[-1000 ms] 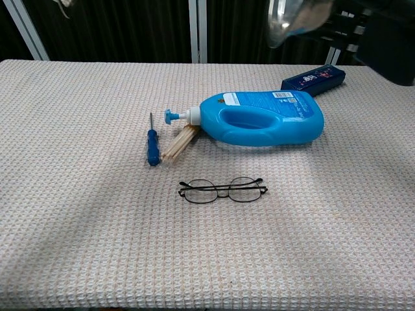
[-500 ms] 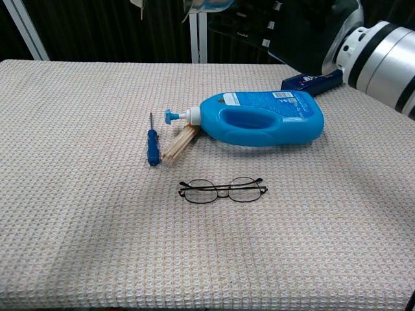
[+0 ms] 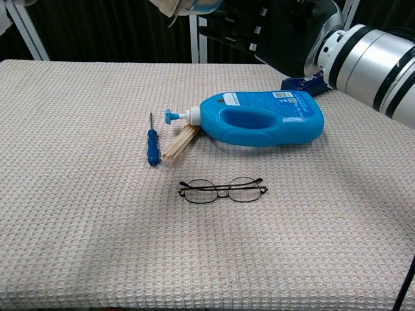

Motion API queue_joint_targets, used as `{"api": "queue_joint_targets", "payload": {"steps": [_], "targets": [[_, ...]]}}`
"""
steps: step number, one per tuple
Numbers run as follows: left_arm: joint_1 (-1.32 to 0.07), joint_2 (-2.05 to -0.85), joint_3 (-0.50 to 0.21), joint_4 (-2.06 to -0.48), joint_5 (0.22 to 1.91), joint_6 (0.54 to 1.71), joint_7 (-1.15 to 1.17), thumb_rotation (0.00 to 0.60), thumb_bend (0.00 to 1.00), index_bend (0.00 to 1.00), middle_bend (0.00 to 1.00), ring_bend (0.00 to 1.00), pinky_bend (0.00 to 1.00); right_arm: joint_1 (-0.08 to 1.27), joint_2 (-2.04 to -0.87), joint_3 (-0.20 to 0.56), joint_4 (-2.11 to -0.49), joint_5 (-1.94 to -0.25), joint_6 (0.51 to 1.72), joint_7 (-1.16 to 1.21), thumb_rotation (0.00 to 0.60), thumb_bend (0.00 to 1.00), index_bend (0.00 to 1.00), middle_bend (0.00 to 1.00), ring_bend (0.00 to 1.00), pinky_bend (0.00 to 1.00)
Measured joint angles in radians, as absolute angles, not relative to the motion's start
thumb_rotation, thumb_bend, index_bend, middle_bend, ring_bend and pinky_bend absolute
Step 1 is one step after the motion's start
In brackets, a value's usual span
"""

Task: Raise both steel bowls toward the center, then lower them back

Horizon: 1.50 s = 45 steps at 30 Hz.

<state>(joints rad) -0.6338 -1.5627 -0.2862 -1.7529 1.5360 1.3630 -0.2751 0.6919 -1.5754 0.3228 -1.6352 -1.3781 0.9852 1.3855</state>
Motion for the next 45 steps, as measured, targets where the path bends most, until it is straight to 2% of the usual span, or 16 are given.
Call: {"api": "queue_joint_targets", "payload": {"steps": [17,23,27,30,34,40,42,44,45], "targets": [[-0.635,-1.548,-0.298,-1.764,1.536,1.384,-0.305,0.600,0.10,0.59,0.50,0.41,0.56,0.700,-1.557,0.316,-1.670,-1.412,0.968,1.431,0.600,0.33,0.64,0.49,0.44,0.20],[-0.571,-1.461,-0.285,-1.764,1.542,1.441,-0.342,0.600,0.10,0.59,0.50,0.41,0.56,0.634,-1.471,0.283,-1.650,-1.441,1.034,1.408,0.600,0.34,0.64,0.49,0.44,0.20],[-0.513,-1.359,-0.244,-1.730,1.531,1.447,-0.377,0.600,0.10,0.59,0.49,0.41,0.56,0.585,-1.414,0.237,-1.611,-1.482,1.088,1.275,0.600,0.36,0.64,0.49,0.44,0.21],[-0.482,-1.257,-0.185,-1.693,1.505,1.388,-0.375,0.600,0.10,0.58,0.49,0.41,0.55,0.538,-1.368,0.202,-1.582,-1.498,1.137,1.112,0.600,0.36,0.64,0.50,0.44,0.21],[-0.459,-1.144,-0.099,-1.642,1.471,1.243,-0.318,0.600,0.10,0.58,0.49,0.41,0.55,0.467,-1.281,0.138,-1.552,-1.525,1.191,0.859,0.600,0.36,0.63,0.50,0.44,0.21],[-0.477,-1.087,-0.022,-1.623,1.417,1.029,-0.166,0.600,0.10,0.59,0.49,0.41,0.55,0.385,-1.146,0.034,-1.561,-1.554,1.207,0.460,0.600,0.36,0.57,0.47,0.43,0.21],[-0.490,-1.091,-0.018,-1.626,1.402,1.002,-0.124,0.600,0.10,0.58,0.49,0.41,0.55,0.363,-1.115,0.007,-1.581,-1.552,1.202,0.337,0.600,0.36,0.57,0.47,0.43,0.21],[-0.507,-1.108,-0.018,-1.630,1.391,0.982,-0.087,0.600,0.10,0.51,0.46,0.40,0.54,0.350,-1.098,-0.012,-1.598,-1.542,1.188,0.249,0.600,0.36,0.52,0.46,0.41,0.21],[-0.514,-1.114,-0.018,-1.632,1.387,0.971,-0.074,0.600,0.10,0.43,0.43,0.38,0.52,0.345,-1.091,-0.021,-1.609,-1.530,1.170,0.204,0.600,0.34,0.44,0.42,0.38,0.20]]}}
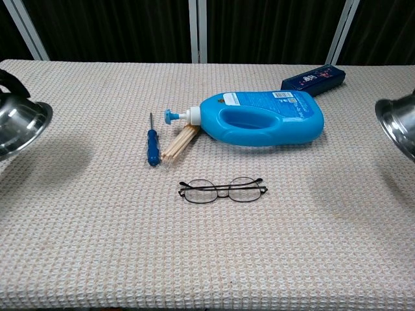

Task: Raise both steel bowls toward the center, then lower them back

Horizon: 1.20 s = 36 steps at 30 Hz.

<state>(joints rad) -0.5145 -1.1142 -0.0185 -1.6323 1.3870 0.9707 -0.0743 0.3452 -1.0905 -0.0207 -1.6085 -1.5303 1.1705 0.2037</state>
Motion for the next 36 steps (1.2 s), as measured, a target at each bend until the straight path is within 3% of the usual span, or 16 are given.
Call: {"api": "queue_joint_targets", "payload": {"steps": [1,2,4,5,8,13,21,24,27,32,36], "targets": [[-0.525,-1.118,-0.019,-1.636,1.382,0.952,-0.059,0.600,0.10,0.29,0.36,0.34,0.48,0.344,-1.087,-0.025,-1.615,-1.521,1.153,0.179,0.600,0.33,0.36,0.37,0.34,0.19],[-0.534,-1.119,-0.019,-1.640,1.379,0.936,-0.050,0.600,0.10,0.14,0.28,0.29,0.43,0.345,-1.084,-0.029,-1.621,-1.512,1.134,0.163,0.600,0.28,0.21,0.26,0.23,0.13],[-0.552,-1.121,-0.021,-1.648,1.373,0.900,-0.035,0.600,0.09,0.00,0.12,0.21,0.34,0.351,-1.075,-0.037,-1.633,-1.495,1.086,0.144,0.600,0.15,0.03,0.07,0.06,0.04],[-0.555,-1.123,-0.023,-1.650,1.373,0.892,-0.034,0.600,0.09,0.00,0.06,0.19,0.32,0.353,-1.071,-0.038,-1.637,-1.489,1.068,0.138,0.600,0.07,0.00,0.00,0.00,0.00],[-0.549,-1.134,-0.030,-1.648,1.386,0.919,-0.043,0.600,0.07,0.00,0.00,0.13,0.28,0.357,-1.063,-0.037,-1.647,-1.465,1.050,0.099,0.600,0.00,0.00,0.00,0.00,0.00],[-0.517,-1.139,-0.030,-1.648,1.436,1.032,-0.081,0.600,0.06,0.00,0.00,0.06,0.24,0.353,-1.043,-0.034,-1.670,-1.439,1.053,0.081,0.600,0.00,0.00,0.00,0.00,0.00],[-0.470,-1.115,-0.010,-1.679,1.462,1.094,-0.089,0.600,0.04,0.00,0.00,0.01,0.19,0.307,-1.034,-0.034,-1.668,-1.462,1.143,0.111,0.600,0.00,0.00,0.00,0.00,0.00],[-0.440,-1.106,-0.010,-1.687,1.464,1.150,-0.084,0.530,0.03,0.00,0.00,0.00,0.15,0.276,-1.029,-0.038,-1.667,-1.483,1.202,0.129,0.600,0.00,0.00,0.00,0.00,0.00],[-0.388,-1.121,-0.018,-1.676,1.471,1.265,-0.092,0.469,0.06,0.00,0.00,0.00,0.14,0.233,-1.039,-0.044,-1.646,-1.511,1.288,0.140,0.600,0.00,0.00,0.00,0.00,0.00],[-0.232,-1.189,-0.013,-1.584,1.486,1.552,-0.142,0.473,0.06,0.00,0.00,0.00,0.13,0.128,-1.128,-0.047,-1.529,-1.533,1.473,0.112,0.600,0.01,0.00,0.00,0.00,0.00],[-0.087,-1.244,0.019,-1.457,1.493,1.682,-0.201,0.473,0.06,0.00,0.00,0.00,0.12,0.035,-1.238,-0.049,-1.392,-1.524,1.567,0.085,0.600,0.01,0.00,0.00,0.00,0.00]]}}
